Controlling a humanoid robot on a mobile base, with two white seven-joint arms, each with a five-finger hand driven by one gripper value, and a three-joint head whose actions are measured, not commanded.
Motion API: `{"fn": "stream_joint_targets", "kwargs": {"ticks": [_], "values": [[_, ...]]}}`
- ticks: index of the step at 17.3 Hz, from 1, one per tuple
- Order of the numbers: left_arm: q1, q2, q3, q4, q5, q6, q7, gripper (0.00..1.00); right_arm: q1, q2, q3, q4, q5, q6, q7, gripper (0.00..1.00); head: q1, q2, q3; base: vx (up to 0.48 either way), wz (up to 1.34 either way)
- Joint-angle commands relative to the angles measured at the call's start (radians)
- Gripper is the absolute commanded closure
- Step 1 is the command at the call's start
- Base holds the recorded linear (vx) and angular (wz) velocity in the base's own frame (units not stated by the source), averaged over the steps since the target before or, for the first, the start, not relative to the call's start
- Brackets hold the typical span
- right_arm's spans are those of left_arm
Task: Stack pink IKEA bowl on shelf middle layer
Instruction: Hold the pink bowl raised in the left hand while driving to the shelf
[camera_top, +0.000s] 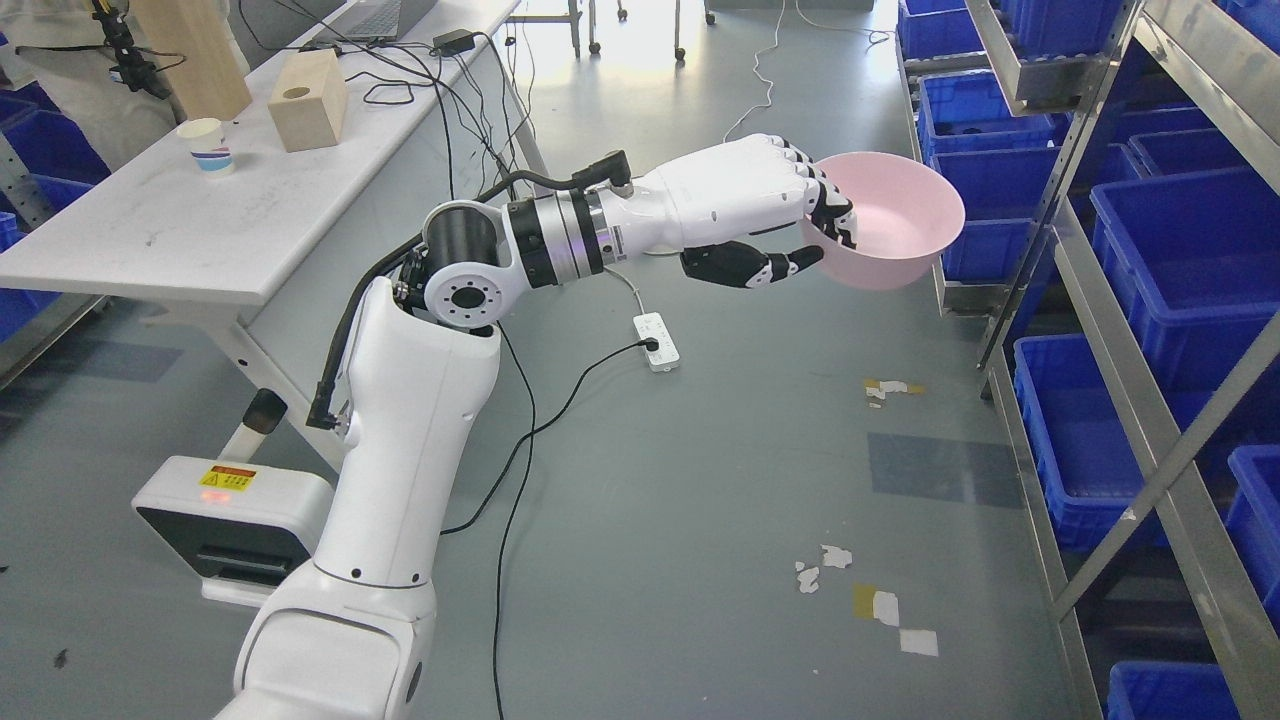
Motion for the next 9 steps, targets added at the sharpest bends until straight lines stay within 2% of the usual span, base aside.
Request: {"fn": "stream_joint_targets", "kwargs": {"ticks": [1,9], "values": [[0.001,0.017,0.014,0.008,0.009,0.016,0.004,1.00,0.005,-0.017,0.000,-0.017,0.000,-0.001,0.001,0.00,0.0000,0.000,0.000,0.331,-0.06],[0.093,0.017,0.077,0.006,0.016,-0.023,0.003,0.99,0.003,-0.017,0.000,-0.017,0.000,-0.001,0.001,0.00,0.0000,0.000,0.000,0.342,0.00]]}}
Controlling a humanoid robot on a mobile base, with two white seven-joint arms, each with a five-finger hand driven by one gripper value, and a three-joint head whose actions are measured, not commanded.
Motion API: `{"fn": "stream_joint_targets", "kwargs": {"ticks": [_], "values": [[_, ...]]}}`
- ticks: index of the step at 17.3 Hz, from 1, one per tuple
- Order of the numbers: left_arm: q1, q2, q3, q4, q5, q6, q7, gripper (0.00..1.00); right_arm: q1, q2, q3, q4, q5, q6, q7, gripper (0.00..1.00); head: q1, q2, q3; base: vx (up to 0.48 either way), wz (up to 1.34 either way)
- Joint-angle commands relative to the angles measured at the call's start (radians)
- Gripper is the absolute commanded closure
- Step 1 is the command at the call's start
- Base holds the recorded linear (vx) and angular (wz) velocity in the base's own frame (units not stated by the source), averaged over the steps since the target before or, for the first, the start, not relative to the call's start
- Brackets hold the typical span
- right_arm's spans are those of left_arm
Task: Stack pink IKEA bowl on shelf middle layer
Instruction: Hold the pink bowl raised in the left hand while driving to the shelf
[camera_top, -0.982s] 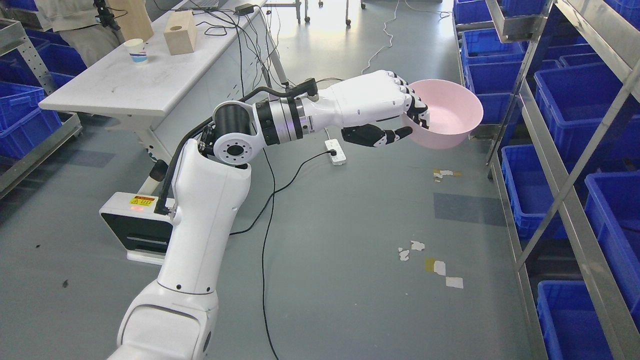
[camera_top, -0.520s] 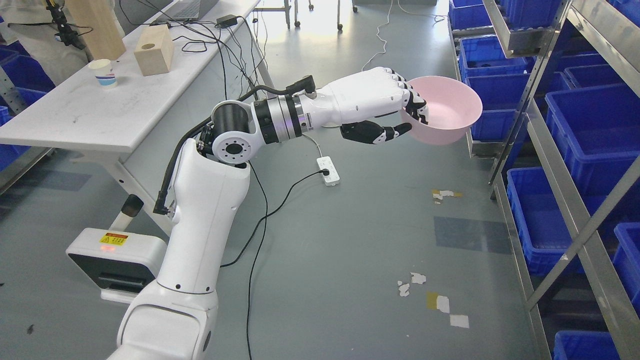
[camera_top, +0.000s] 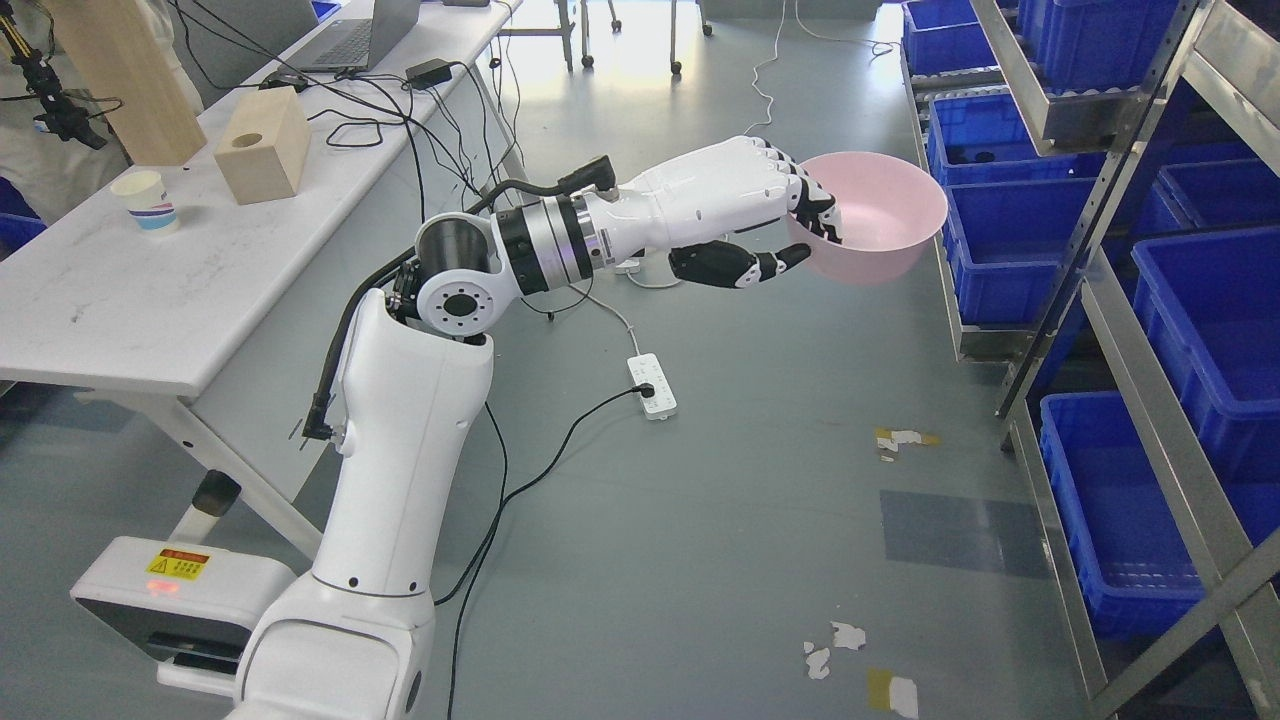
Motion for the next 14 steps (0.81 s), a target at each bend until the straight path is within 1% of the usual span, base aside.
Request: {"fn": "stream_joint_targets", "kwargs": {"ticks": [1,3,7,14], "values": [[0.064,0.017,0.050,0.001,0.004,-0.035,-0.004,0.99,0.003,-0.017,0.000,-0.017,0.000,-0.001,0.001,0.00,0.0000,0.000,0.000,0.294,0.01],[0.070,0.017,0.044,-0.001,0.004,-0.058,-0.009,0.99,0.003,-0.017,0.000,-0.017,0.000,-0.001,0.001,0.00,0.0000,0.000,0.000,0.266,0.01],[0.055,0.017,0.038,-0.003,0.004,-0.057,-0.007,0.98,0.005,-0.017,0.000,-0.017,0.000,-0.001,0.001,0.00,0.0000,0.000,0.000,0.210,0.00],[0.044,0.017,0.041,-0.006,0.006,-0.057,0.002,0.98,0.005,-0.017,0.000,-0.017,0.000,-0.001,0.001,0.00,0.0000,0.000,0.000,0.114,-0.02]]}}
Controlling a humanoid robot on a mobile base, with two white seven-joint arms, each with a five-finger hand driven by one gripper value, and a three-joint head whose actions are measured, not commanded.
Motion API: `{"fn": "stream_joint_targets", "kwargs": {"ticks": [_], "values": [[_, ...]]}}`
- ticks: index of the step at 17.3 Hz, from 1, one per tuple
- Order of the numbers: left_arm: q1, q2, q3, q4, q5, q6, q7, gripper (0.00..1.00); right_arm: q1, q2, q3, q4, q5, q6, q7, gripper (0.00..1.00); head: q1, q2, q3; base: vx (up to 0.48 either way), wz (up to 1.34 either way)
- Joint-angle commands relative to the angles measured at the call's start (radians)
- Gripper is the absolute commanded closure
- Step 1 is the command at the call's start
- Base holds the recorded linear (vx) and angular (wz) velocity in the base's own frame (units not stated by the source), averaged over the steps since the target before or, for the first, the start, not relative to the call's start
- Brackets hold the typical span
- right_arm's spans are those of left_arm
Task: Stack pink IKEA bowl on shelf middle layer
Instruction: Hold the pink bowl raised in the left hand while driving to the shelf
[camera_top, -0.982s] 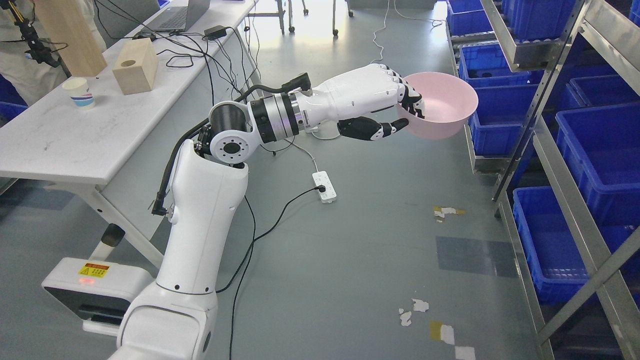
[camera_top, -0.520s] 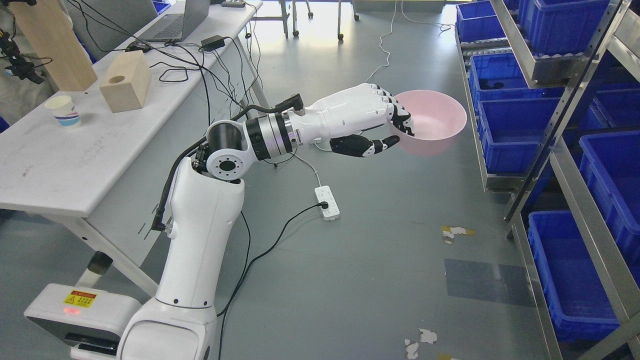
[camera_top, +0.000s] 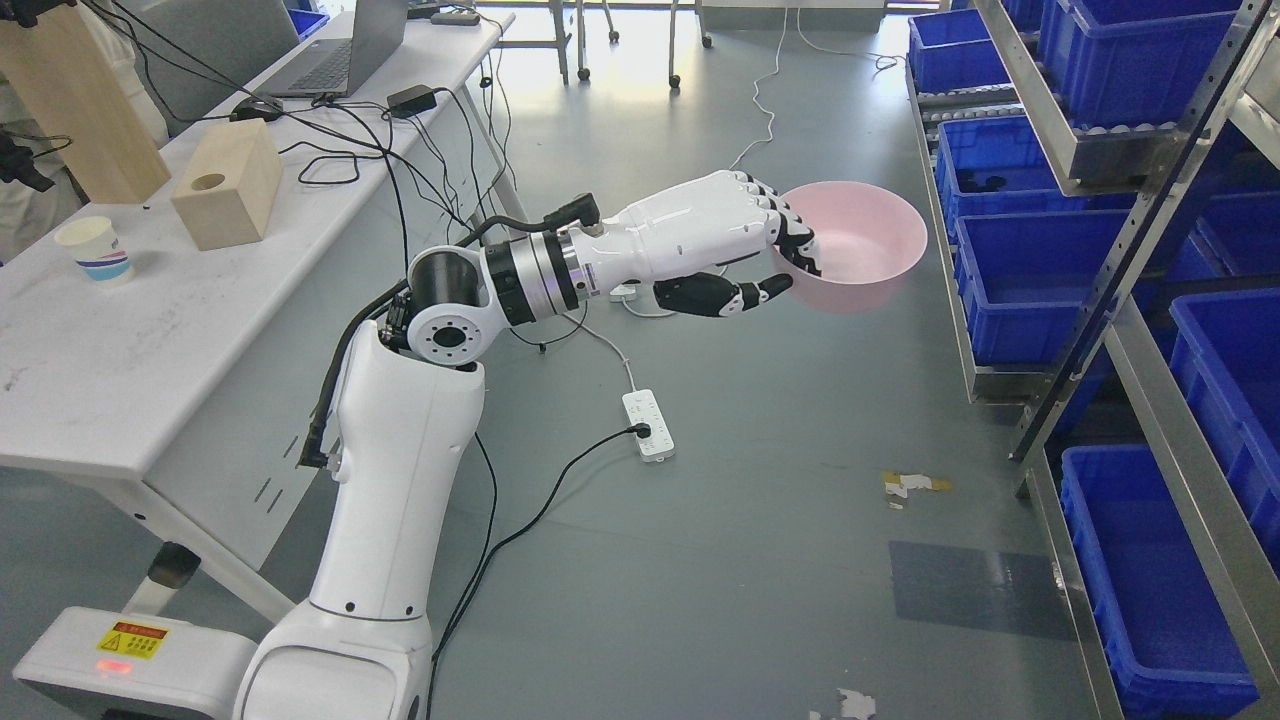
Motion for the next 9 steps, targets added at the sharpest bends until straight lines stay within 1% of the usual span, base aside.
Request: {"fn": "stream_joint_targets", "kwargs": {"ticks": [1,6,9], "values": [[-0.002,0.017,0.009,-0.003,0.001,0.000,0.003,0.98,0.003,-0.017,0.000,-0.017,0.000,0.000,0.001,0.00,0.0000,0.000,0.000,0.049,-0.07],[-0.002,0.017,0.028,-0.005,0.011,-0.002,0.003,0.98,0.005,-0.017,0.000,-0.017,0.000,0.000,0.001,0.00,0.0000,0.000,0.000,0.025,-0.21],[-0.010,0.017,0.020,-0.008,0.030,-0.003,0.003,0.98,0.003,-0.017,0.000,-0.017,0.000,0.000,0.001,0.00,0.0000,0.000,0.000,0.035,-0.54]]}}
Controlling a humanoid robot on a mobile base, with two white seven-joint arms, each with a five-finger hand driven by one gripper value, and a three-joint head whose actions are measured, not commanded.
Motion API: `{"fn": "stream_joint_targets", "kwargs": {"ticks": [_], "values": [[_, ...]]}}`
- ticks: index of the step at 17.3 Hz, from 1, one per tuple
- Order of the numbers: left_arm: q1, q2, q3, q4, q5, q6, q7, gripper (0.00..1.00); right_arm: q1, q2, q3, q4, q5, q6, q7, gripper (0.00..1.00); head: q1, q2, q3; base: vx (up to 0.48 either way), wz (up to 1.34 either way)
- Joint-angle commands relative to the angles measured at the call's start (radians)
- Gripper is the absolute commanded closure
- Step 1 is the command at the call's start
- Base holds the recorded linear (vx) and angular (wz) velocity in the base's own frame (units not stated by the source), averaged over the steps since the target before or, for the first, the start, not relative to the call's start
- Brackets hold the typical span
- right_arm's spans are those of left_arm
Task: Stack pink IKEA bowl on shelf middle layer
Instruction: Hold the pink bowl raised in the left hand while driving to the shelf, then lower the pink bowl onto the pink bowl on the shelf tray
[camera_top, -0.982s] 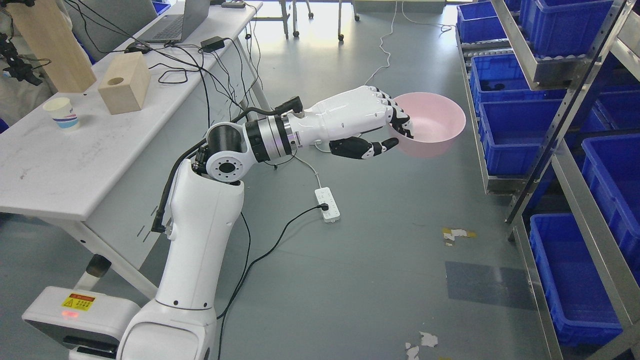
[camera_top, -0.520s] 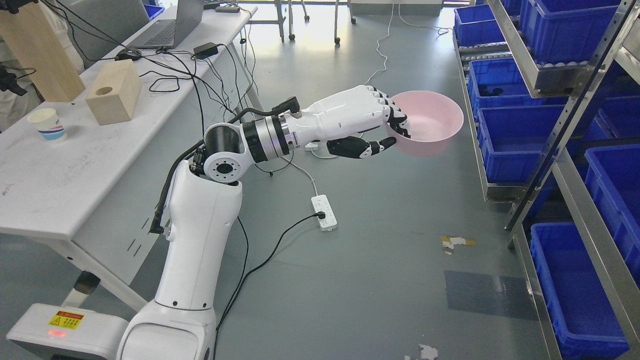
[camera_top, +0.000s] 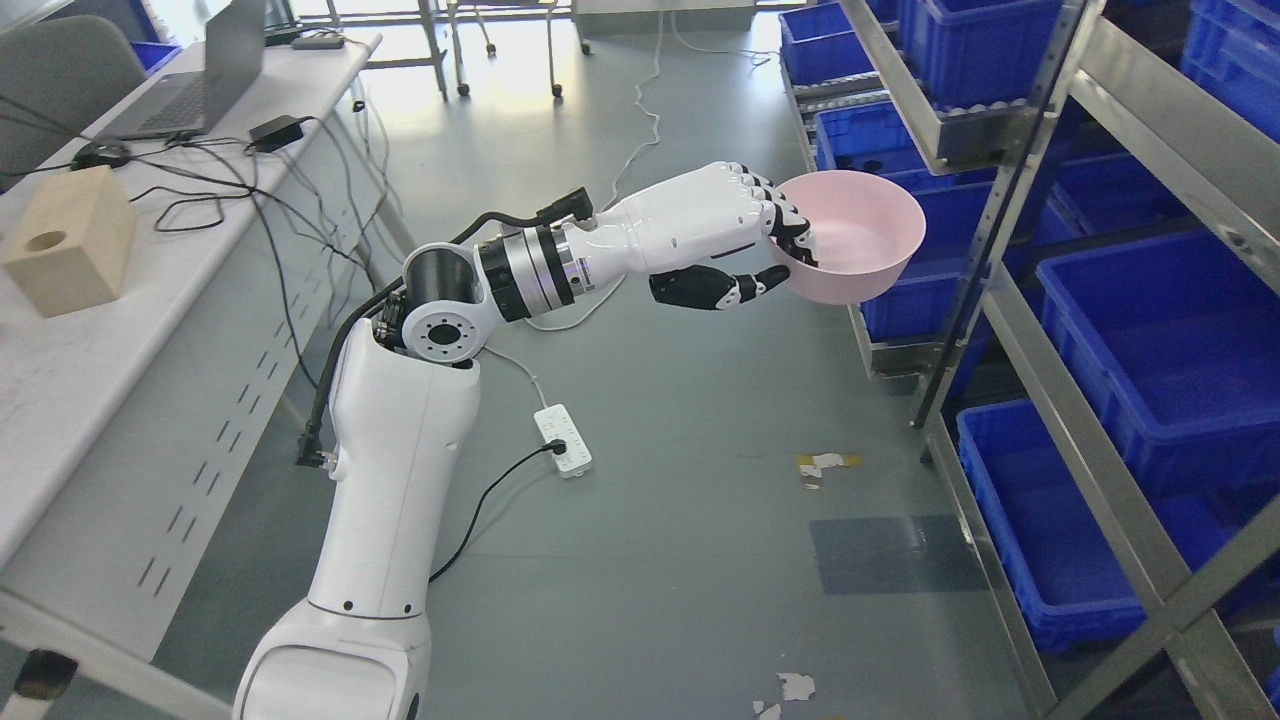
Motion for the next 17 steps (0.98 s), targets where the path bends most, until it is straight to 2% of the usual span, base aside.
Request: {"fn": "stream_joint_targets", "kwargs": {"ticks": [1,5,10,13,15,17], "values": [[-0.026,0.017,0.008,-0.010,0.045,-0.002,0.000,0.98,0.005,-0.017,0.000,-0.017,0.000,-0.001,0.001,0.00,0.0000,0.000,0.000,0.040,-0.69],[-0.142,0.017,0.008,-0.014,0.098,-0.002,-0.001,0.98,0.003,-0.017,0.000,-0.017,0.000,-0.001,0.001,0.00,0.0000,0.000,0.000,0.067,-1.06],[-0.191,0.017,0.026,-0.001,0.083,-0.002,-0.012,0.98,0.005,-0.017,0.000,-0.017,0.000,-0.001,0.001,0.00,0.0000,0.000,0.000,0.077,-1.45],[-0.299,0.017,0.144,0.079,0.006,0.003,-0.035,0.98,0.005,-0.017,0.000,-0.017,0.000,-0.001,0.001,0.00,0.0000,0.000,0.000,0.065,-1.33],[-0.323,0.053,0.145,0.127,-0.017,0.003,-0.053,0.98,0.005,-0.017,0.000,-0.017,0.000,-0.001,0.001,0.00,0.0000,0.000,0.000,0.063,-1.15],[-0.310,0.055,0.129,0.160,-0.139,-0.002,-0.053,0.97,0.005,-0.017,0.000,-0.017,0.000,-0.001,0.001,0.00,0.0000,0.000,0.000,0.066,-0.84]]}}
